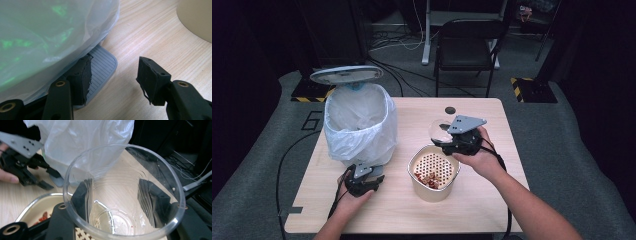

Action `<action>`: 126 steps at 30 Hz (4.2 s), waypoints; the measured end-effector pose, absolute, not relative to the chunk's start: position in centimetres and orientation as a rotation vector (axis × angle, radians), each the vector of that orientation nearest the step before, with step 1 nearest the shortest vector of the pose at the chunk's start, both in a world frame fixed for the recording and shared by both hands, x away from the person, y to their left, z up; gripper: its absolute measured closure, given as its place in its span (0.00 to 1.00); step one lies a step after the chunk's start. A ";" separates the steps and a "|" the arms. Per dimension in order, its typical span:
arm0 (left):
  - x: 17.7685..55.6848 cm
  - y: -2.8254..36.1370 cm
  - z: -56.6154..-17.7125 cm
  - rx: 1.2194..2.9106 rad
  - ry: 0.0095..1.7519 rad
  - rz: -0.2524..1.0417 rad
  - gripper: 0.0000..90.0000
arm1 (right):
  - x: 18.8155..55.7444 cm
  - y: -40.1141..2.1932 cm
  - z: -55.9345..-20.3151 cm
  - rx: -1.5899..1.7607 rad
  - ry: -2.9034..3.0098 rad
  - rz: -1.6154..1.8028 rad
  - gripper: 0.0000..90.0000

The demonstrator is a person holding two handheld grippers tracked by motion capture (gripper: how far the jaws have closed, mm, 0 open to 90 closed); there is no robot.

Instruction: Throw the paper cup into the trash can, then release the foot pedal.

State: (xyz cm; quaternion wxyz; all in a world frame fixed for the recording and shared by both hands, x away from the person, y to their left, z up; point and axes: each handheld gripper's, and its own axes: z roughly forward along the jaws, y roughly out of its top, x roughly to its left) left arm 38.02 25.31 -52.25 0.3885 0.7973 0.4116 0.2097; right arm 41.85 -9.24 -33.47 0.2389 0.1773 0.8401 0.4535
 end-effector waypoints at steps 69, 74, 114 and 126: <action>38.2 25.0 -52.4 1.993 1.058 0.528 0.50 | 49.0 7.1 -26.7 0.550 2.360 1.597 0.50; 38.2 25.1 -52.3 2.009 1.055 0.517 0.50 | 49.3 8.5 -27.2 0.548 2.371 1.596 0.50; 38.4 25.3 -52.3 1.985 1.062 0.496 0.50 | 47.9 7.4 -28.5 0.744 2.338 1.477 0.16; 38.5 25.6 -52.2 1.970 1.063 0.477 0.50 | 46.8 0.5 -28.1 0.762 2.266 1.412 0.17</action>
